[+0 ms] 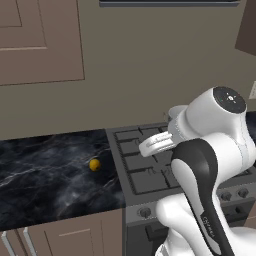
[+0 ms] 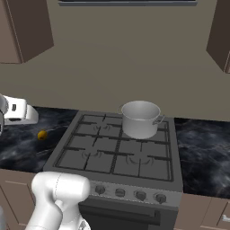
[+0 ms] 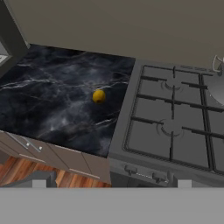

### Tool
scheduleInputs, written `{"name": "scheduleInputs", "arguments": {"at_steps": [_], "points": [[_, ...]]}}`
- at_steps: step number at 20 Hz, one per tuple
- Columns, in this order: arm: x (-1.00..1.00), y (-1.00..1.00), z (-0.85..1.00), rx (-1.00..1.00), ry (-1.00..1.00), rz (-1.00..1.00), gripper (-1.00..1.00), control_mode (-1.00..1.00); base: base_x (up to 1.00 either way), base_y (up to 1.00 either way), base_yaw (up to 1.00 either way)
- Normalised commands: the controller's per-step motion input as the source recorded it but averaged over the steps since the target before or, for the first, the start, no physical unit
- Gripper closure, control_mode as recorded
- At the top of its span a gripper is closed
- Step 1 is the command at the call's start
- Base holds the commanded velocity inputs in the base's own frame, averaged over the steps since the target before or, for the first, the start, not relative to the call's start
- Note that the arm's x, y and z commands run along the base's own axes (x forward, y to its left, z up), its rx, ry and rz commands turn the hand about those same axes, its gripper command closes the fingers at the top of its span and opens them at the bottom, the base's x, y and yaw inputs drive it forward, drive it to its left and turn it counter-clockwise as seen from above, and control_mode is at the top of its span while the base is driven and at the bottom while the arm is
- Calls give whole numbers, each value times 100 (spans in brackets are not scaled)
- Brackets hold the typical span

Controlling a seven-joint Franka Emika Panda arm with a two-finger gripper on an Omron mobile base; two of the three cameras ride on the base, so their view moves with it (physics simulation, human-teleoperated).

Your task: Turn on the burner for the pot on the stove. Wait thirty seconds for the pot to heat up. Then add the lemon to the pot.

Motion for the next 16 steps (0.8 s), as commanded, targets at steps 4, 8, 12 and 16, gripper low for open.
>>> {"name": "scheduleInputs", "arguments": {"at_steps": [4,8,12,16], "points": [[0,0,0,0,0,0,-100,-100,0,0,0],[0,0,0,0,0,0,-100,-100,0,0,0],[0,0,0,0,0,0,-100,-100,0,0,0],[0,0,0,0,0,0,-100,-100,0,0,0]]}}
